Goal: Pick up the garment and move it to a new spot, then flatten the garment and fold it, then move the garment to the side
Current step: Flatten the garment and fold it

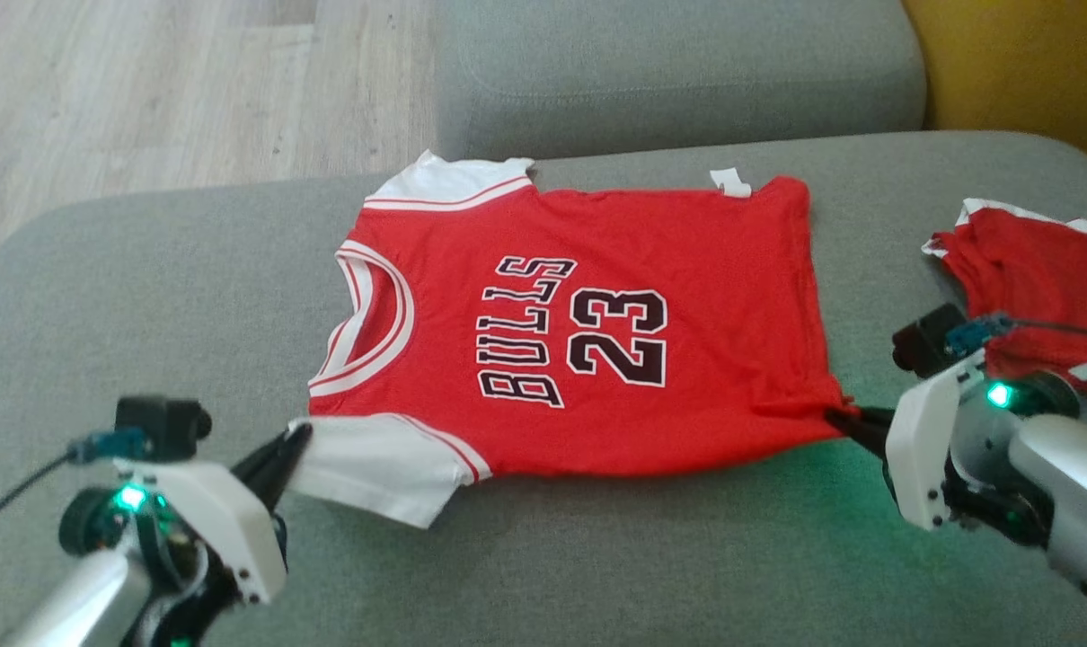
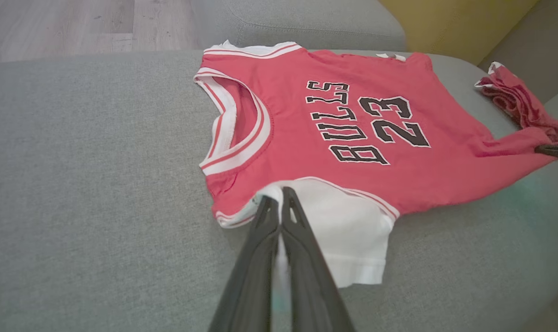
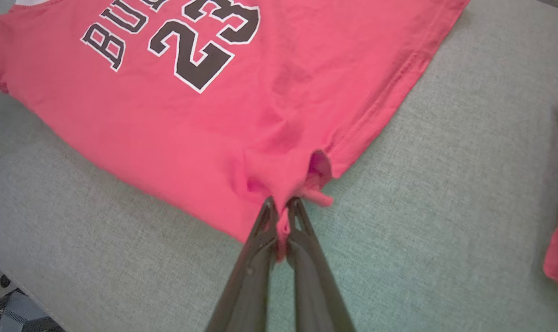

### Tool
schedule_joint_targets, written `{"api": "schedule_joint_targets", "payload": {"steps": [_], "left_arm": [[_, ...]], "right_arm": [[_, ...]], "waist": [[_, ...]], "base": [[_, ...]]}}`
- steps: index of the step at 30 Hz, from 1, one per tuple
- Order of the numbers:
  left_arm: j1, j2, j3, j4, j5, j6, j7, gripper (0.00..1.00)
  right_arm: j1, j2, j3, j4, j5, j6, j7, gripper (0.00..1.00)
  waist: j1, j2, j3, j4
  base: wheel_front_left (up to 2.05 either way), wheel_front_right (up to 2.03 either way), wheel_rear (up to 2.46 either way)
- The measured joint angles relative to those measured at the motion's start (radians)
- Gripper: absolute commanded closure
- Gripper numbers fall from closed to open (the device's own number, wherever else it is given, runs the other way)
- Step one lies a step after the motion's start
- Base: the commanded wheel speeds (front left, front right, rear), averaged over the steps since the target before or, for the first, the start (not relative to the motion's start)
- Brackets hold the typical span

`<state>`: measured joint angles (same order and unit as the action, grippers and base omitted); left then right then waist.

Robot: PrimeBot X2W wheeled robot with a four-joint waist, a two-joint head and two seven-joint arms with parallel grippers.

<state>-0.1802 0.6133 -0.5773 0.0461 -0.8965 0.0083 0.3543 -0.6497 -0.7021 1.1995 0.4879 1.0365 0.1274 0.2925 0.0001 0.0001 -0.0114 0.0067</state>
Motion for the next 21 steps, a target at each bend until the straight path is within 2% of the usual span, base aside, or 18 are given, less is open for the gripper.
{"api": "schedule_joint_targets", "payload": {"steps": [8, 21], "left_arm": [[-0.16, -0.013, -0.01, 0.124, 0.032, -0.039, 0.042, 1.0], [-0.438, -0.104, -0.086, 0.416, 0.126, -0.106, 0.058, 1.0]], "right_arm": [[-0.063, 0.046, -0.035, 0.059, 0.022, 0.0, 0.045, 1.0], [-0.17, 0.099, -0.048, 0.145, 0.044, 0.0, 0.109, 1.0]], "waist": [[0.0001, 0.0, 0.059, -0.008], [0.0001, 0.0, 0.164, -0.031]], "base": [[0.0, 0.0, 0.0], [0.0, 0.0, 0.0]]}}
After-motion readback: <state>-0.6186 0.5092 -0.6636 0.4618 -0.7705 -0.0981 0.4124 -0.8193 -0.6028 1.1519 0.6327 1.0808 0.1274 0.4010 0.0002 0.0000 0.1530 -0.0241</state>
